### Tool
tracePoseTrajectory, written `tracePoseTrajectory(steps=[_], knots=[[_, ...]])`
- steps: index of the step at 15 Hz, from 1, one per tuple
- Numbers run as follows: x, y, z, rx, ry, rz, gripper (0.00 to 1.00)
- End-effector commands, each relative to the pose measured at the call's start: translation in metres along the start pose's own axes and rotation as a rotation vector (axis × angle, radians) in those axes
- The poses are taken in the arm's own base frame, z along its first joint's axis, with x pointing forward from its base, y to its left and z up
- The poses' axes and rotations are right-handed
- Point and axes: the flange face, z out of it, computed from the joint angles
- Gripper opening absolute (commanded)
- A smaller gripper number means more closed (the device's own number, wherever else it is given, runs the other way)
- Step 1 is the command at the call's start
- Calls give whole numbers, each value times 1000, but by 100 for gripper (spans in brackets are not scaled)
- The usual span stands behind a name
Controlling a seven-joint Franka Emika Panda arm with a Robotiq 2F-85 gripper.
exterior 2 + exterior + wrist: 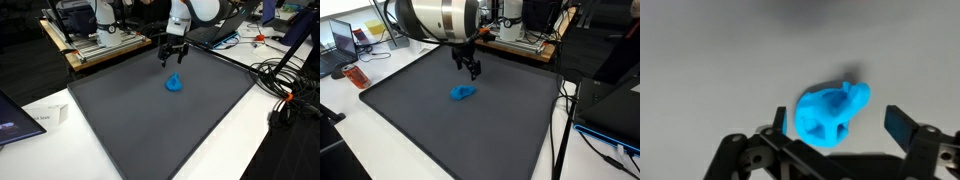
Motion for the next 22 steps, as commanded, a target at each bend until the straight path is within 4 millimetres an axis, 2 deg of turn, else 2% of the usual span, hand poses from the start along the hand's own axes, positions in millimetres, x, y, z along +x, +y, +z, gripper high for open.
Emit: tracePoseTrajectory(steps=[1, 5, 9, 13, 18, 19, 20, 22], knots=[[-22, -9, -32, 18, 5, 70, 100], [-29, -22, -59, 41, 39, 156, 100], [-32, -22, -73, 39, 63, 277, 100], [-35, -22, -78, 32, 74, 403, 100], [-37, -31, -85, 21, 109, 565, 100], [-39, -35, -87, 20, 122, 569, 100], [-31, -32, -77, 36, 96, 533, 100], [-34, -37, -80, 31, 107, 548, 100]])
